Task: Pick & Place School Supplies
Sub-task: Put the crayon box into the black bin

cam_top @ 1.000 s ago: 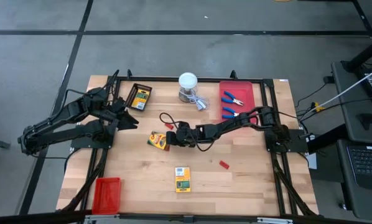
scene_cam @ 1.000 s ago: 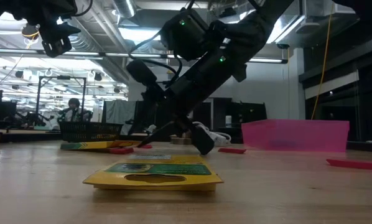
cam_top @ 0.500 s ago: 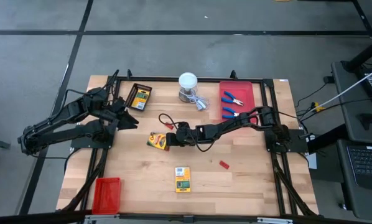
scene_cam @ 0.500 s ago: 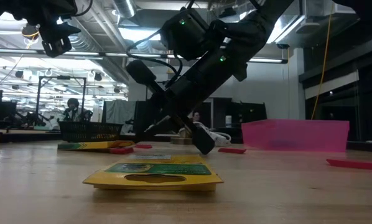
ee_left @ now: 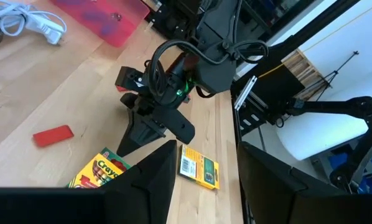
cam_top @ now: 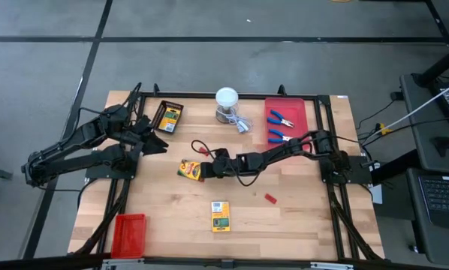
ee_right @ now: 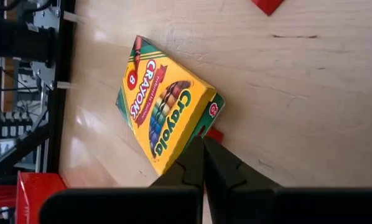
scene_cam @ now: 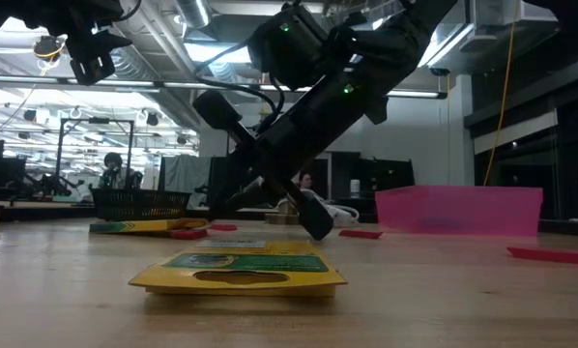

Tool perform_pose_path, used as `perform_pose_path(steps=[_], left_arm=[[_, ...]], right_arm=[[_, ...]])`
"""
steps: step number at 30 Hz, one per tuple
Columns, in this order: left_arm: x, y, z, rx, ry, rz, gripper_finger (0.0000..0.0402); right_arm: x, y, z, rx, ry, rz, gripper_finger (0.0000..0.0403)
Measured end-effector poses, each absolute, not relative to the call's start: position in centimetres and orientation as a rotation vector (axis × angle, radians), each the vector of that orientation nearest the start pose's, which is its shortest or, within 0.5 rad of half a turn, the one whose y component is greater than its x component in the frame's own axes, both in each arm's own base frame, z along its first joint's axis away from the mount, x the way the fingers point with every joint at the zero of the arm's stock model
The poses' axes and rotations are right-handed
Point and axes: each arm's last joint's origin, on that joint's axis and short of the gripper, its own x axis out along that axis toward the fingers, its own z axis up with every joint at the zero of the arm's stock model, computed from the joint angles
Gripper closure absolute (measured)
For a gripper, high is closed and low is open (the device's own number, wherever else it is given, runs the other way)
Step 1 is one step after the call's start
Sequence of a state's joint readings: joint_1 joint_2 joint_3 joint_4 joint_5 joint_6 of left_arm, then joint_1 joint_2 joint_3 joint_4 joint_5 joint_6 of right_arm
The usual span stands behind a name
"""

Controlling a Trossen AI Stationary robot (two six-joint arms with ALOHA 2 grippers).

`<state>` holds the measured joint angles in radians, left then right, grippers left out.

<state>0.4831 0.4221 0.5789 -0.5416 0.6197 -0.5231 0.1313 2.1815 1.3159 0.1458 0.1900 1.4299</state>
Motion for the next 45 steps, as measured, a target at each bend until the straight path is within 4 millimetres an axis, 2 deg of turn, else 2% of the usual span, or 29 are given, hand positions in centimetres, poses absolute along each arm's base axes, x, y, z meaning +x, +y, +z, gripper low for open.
perform_pose_path(steps=[11,24,45], left_arm=[[9.3,3.0,27.5,-0.733,0.36,-0.044,0.024],[9.3,3.0,27.5,-0.736,0.36,-0.043,0.0245],[9.5,3.1,27.9,-0.738,0.318,-0.049,0.0248]], right_arm=[[44.5,5.4,10.9,1.307,0.537,-0.546,0.0327],[44.7,4.3,10.9,1.306,0.535,-0.551,0.0345],[44.7,4.0,10.9,1.283,0.523,-0.545,0.0346]])
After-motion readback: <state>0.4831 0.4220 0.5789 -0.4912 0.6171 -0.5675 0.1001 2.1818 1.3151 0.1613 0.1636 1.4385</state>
